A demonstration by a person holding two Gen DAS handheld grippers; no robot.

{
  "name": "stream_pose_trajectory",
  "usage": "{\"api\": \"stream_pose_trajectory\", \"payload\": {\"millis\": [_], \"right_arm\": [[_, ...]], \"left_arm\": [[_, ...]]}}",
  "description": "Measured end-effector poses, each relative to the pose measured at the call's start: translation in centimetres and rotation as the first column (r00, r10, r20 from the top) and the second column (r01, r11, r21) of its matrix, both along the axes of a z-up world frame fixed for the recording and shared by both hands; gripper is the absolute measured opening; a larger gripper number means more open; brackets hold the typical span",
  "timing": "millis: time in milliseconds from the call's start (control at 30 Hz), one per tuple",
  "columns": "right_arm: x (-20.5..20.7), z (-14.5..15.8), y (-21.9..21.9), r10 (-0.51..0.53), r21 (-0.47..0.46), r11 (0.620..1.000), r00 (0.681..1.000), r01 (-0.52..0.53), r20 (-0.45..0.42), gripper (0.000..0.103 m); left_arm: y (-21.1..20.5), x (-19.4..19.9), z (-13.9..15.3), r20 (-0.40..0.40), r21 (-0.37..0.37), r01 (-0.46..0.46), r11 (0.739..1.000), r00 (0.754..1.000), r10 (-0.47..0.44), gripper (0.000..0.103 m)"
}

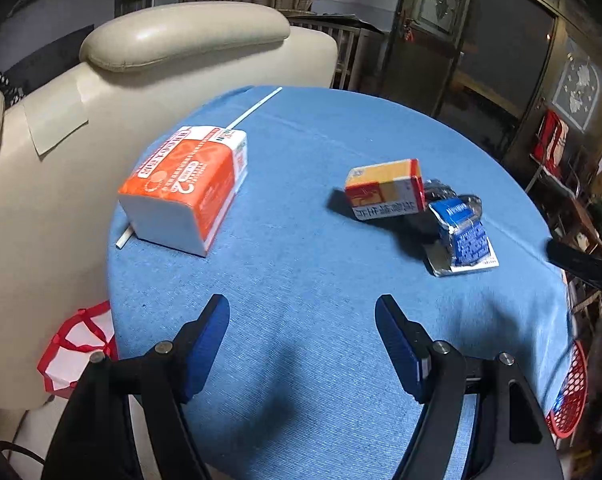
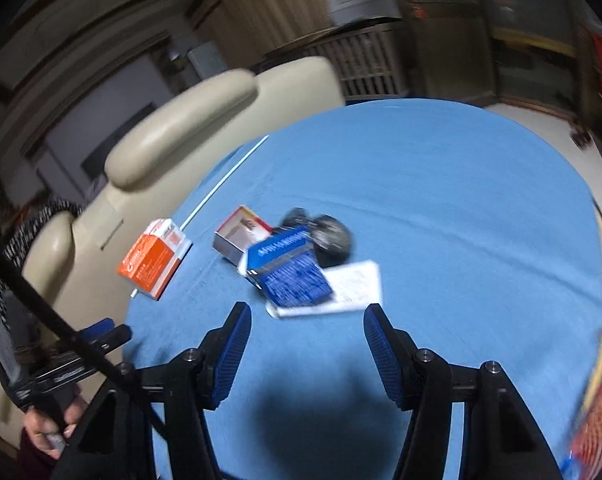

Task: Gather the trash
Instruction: 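Move both grippers back over the table toward the remaining boxes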

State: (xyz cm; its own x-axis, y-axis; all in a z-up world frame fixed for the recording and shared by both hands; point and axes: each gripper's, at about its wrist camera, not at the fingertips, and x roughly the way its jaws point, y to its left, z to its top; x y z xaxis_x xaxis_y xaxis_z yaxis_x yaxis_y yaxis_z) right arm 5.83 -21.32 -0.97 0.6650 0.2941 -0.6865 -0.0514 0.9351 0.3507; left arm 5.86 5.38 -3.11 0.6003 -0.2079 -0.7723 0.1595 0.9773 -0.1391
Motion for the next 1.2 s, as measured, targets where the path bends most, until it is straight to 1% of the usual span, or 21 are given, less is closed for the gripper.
{"api": "stream_pose_trajectory", "payload": {"millis": [67,167,300,400,433,500,567,667,700,733,767,800,867,900,933,967,1000,1067,1133,1167,1200], "right_arm": [[2.2,-0.5,1.7,0.033,-0.024,0.999,0.999,-0.033,-0.011,0.063],[4.9,-1.5,3.9,0.073,-0.066,0.995,0.997,-0.074,-0.020,0.071],[7.6,-3.4,6.1,0.123,-0.151,0.980,0.990,-0.132,-0.065,0.071],[8.5,-4.6,7.4,0.148,-0.211,0.963,0.984,-0.167,-0.101,0.071],[8.6,-4.9,8.0,0.157,-0.246,0.953,0.983,-0.177,-0.097,0.071],[8.6,-5.1,8.6,0.148,-0.308,0.938,0.987,-0.158,-0.057,0.071],[8.7,-5.1,8.4,0.144,-0.297,0.943,0.989,-0.150,-0.041,0.071],[8.7,-5.1,7.0,0.116,-0.215,0.969,0.992,-0.122,-0.042,0.070],[8.5,-5.0,6.0,0.097,-0.165,0.981,0.995,-0.100,-0.025,0.063],[8.3,-4.9,5.2,0.083,-0.126,0.988,0.996,-0.084,-0.014,0.058],[8.3,-5.0,4.6,0.073,-0.098,0.992,0.997,-0.074,-0.013,0.049],[8.2,-5.0,3.8,0.059,-0.070,0.996,0.998,-0.061,-0.019,0.044],[8.1,-5.3,2.2,0.044,-0.022,0.999,0.998,-0.044,-0.039,0.044],[8.1,-5.2,1.9,0.037,-0.016,0.999,0.999,-0.038,-0.040,0.044],[7.9,-5.1,1.4,0.033,-0.008,0.999,0.999,-0.033,-0.038,0.044],[7.8,-4.9,1.0,0.040,0.012,0.999,0.999,-0.040,-0.030,0.046],[7.5,-4.5,1.0,0.048,0.027,0.999,0.999,-0.047,-0.021,0.057],[7.6,-3.8,1.3,0.071,0.034,0.997,0.997,-0.070,-0.012,0.074],[7.5,-3.4,2.1,0.092,-0.008,0.996,0.996,-0.092,0.009,0.075],[7.6,-3.4,2.8,0.106,-0.076,0.991,0.994,-0.106,-0.003,0.075],[7.8,-3.6,3.5,0.129,-0.113,0.985,0.992,-0.129,-0.006,0.075]], "left_arm": [[0.5,0.5,0.4,0.009,-0.009,-0.003,1.000,1.000,0.003,0.076],[0.9,1.4,1.3,0.034,0.004,0.006,1.000,0.999,-0.006,0.076],[1.0,2.6,2.1,0.060,0.026,0.027,0.999,0.998,-0.029,0.076],[0.9,3.7,2.6,0.073,0.046,0.055,0.997,0.996,-0.059,0.076],[0.6,4.2,2.7,0.076,0.057,0.073,0.996,0.994,-0.078,0.076],[0.1,5.2,2.9,0.077,0.072,0.110,0.991,0.990,-0.116,0.076],[-0.8,6.5,2.9,0.074,0.096,0.159,0.983,0.983,-0.166,0.076],[-2.3,8.2,2.8,0.071,0.108,0.238,0.965,0.967,-0.246,0.076],[-2.6,8.4,2.8,0.070,0.106,0.253,0.962,0.963,-0.261,0.076],[-3.1,8.8,2.7,0.070,0.106,0.283,0.953,0.954,-0.291,0.076],[-3.9,9.3,2.4,0.069,0.117,0.326,0.938,0.940,-0.335,0.076],[-4.3,9.5,2.2,0.066,0.126,0.346,0.930,0.932,-0.356,0.076],[-5.3,10.4,1.4,0.056,0.157,0.402,0.902,0.908,-0.414,0.076],[-5.9,11.0,0.8,0.042,0.180,0.434,0.883,0.893,-0.448,0.076],[-6.2,11.3,0.5,0.031,0.192,0.447,0.874,0.887,-0.461,0.076],[-6.5,11.8,-0.1,0.009,0.209,0.469,0.858,0.876,-0.481,0.076],[-6.8,12.2,-0.4,-0.006,0.218,0.486,0.847,0.868,-0.496,0.076],[-7.1,12.7,-1.0,-0.032,0.230,0.518,0.824,0.850,-0.526,0.076],[-7.0,13.1,-1.3,-0.050,0.233,0.539,0.809,0.838,-0.544,0.076],[-7.0,13.2,-1.5,-0.058,0.245,0.549,0.799,0.831,-0.554,0.076],[-7.0,13.3,-1.6,-0.059,0.256,0.554,0.792,0.827,-0.559,0.076]]}}
